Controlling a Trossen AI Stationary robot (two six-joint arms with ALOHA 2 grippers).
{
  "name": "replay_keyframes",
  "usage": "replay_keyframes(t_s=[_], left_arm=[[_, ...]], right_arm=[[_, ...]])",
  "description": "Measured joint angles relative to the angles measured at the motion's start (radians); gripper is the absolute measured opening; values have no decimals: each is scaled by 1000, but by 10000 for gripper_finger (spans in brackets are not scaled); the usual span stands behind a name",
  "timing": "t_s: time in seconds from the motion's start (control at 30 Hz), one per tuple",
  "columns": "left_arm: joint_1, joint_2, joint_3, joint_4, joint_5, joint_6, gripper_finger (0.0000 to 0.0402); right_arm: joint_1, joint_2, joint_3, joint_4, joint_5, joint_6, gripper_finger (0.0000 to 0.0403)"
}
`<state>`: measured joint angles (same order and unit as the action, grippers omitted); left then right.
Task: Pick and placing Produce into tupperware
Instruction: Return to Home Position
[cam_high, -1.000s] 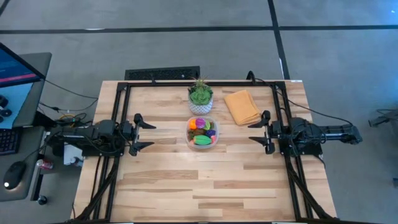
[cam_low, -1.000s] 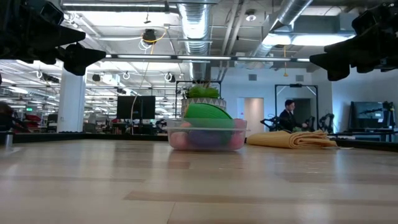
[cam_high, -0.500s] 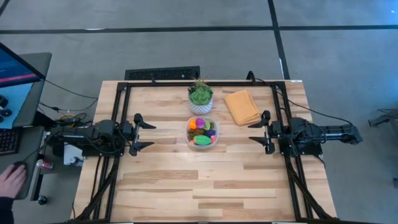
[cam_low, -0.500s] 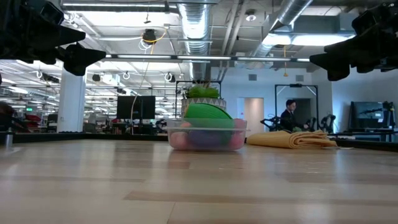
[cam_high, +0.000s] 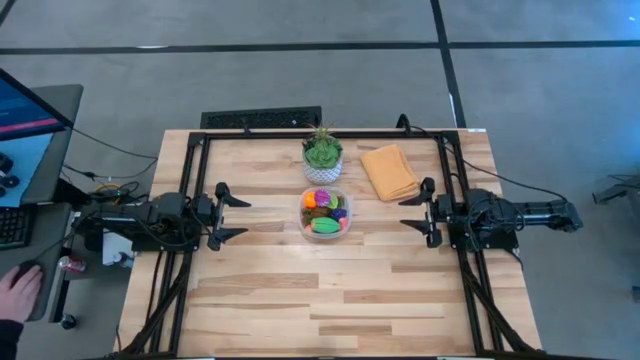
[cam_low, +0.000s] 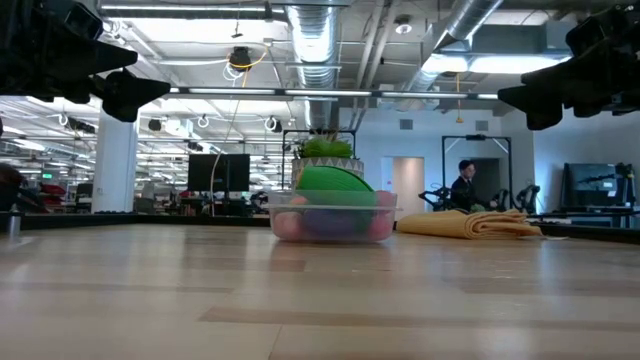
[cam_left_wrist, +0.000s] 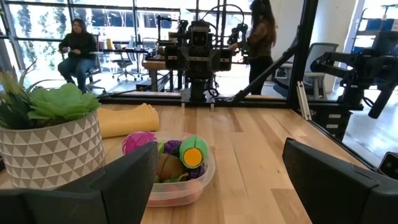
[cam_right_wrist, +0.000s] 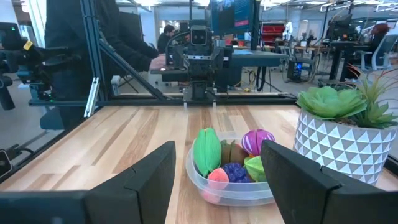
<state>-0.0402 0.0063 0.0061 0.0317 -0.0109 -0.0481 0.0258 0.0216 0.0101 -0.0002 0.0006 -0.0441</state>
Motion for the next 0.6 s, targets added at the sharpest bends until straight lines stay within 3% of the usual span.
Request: replay_keyframes(t_s=[0.6], left_arm=[[0,0,0,0,0,8,334]], right_arm=[[0,0,0,0,0,0,261]])
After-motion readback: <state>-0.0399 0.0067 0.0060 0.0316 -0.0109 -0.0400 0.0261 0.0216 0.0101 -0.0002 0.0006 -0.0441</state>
